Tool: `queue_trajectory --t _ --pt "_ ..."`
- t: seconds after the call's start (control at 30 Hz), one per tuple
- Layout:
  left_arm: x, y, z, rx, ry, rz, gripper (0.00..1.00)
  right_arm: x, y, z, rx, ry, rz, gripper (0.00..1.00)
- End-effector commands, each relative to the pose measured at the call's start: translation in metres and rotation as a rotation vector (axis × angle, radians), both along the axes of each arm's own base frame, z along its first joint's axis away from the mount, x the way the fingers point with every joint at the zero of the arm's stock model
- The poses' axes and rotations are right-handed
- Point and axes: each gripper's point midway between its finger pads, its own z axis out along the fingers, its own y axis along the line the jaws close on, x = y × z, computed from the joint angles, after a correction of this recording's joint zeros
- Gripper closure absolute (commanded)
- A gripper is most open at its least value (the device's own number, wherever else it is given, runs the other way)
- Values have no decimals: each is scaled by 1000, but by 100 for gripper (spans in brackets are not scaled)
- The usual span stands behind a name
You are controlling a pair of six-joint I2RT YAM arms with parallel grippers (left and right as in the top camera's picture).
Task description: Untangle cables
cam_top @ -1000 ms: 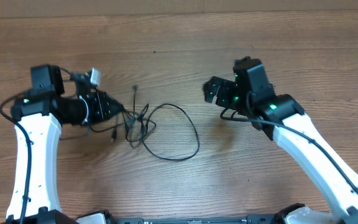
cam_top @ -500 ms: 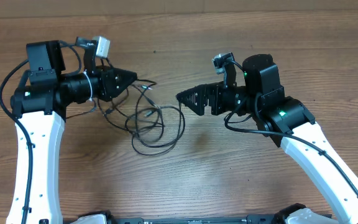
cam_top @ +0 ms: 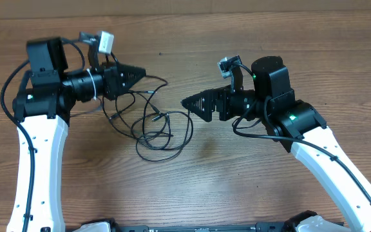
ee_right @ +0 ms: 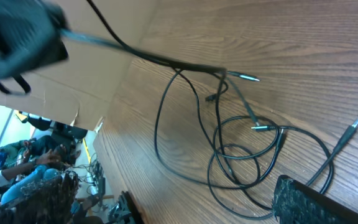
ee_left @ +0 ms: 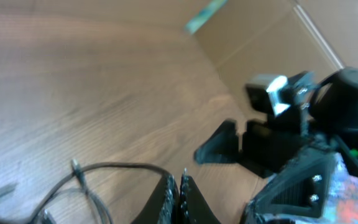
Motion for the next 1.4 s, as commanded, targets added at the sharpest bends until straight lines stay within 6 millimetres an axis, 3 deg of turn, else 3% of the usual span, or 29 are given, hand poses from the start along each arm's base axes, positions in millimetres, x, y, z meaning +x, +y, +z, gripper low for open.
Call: queue_trajectory --t 0.0,0.27,0.43,0.7,0.97,1.07,1.2,1.37 --pt "-16 -15 51 -139 -113 -142 96 -3 1 7 4 -44 29 0" --pt "-11 -17 120 -254 -223 -175 96 -2 -2 2 -30 -72 36 0" --pt "-20 -18 147 -291 -254 -204 96 -2 -2 2 -35 -85 42 0" --pt "-45 -24 140 -252 -244 -357 96 5 2 16 -3 -158 41 0" --pt "-50 -25 138 -262 -179 -377 96 32 0 39 -54 -462 22 0" --pt "-50 -25 138 -267 -167 -376 96 45 -5 40 -95 -517 -30 0" --pt "-51 -29 138 -269 -167 -383 96 59 8 41 -62 -576 -14 0" --pt "-50 -30 138 -270 -168 -383 96 67 36 16 -49 -572 34 1"
